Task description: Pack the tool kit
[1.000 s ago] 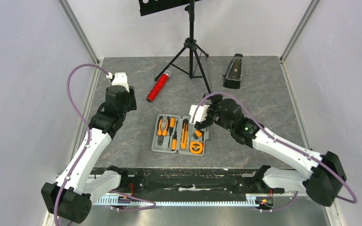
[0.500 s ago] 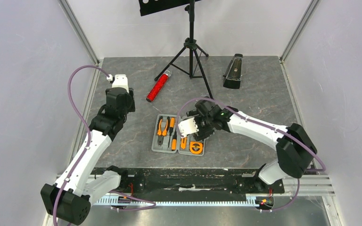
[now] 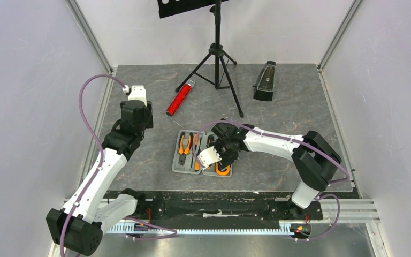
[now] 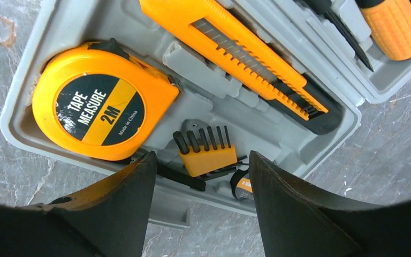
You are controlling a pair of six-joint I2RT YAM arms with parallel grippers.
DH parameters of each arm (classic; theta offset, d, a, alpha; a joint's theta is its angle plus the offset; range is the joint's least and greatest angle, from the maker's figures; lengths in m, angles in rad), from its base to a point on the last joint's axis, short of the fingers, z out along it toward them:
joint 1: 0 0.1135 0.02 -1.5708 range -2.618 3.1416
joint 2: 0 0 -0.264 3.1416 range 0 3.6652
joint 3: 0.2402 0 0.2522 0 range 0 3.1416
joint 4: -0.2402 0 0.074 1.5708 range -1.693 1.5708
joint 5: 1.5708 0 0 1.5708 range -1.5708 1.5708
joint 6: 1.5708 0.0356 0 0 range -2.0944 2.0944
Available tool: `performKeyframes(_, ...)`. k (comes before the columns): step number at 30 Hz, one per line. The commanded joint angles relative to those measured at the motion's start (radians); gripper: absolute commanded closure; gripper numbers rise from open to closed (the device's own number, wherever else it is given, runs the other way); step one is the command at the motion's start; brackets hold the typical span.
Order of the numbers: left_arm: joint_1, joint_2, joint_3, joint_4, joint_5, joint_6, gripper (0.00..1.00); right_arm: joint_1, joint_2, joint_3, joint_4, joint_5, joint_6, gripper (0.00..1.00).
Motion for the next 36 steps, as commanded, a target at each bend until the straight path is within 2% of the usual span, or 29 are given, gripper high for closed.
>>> performKeyframes(1, -0.004, -0.015, -0.002, 0.042, -0.031, 0.043, 0.37, 0.009, 0.027, 0.046, 0.004, -0.027, -0.033, 0.34)
performKeyframes(20, -0.005, -0.014, -0.007, 0.047, -0.03, 0.05, 0.37, 0.012, 0.11, 0.073, 0.0, 0.033, -0.072, 0.42)
performKeyframes(27, -0.004, -0.018, -0.009, 0.047, -0.028, 0.05, 0.37, 0.013, 0.117, 0.085, -0.004, 0.038, -0.077, 0.51)
performKeyframes(36, -0.005, -0.023, -0.008, 0.047, -0.027, 0.051, 0.37, 0.014, 0.039, 0.157, -0.026, -0.021, 0.031, 0.64)
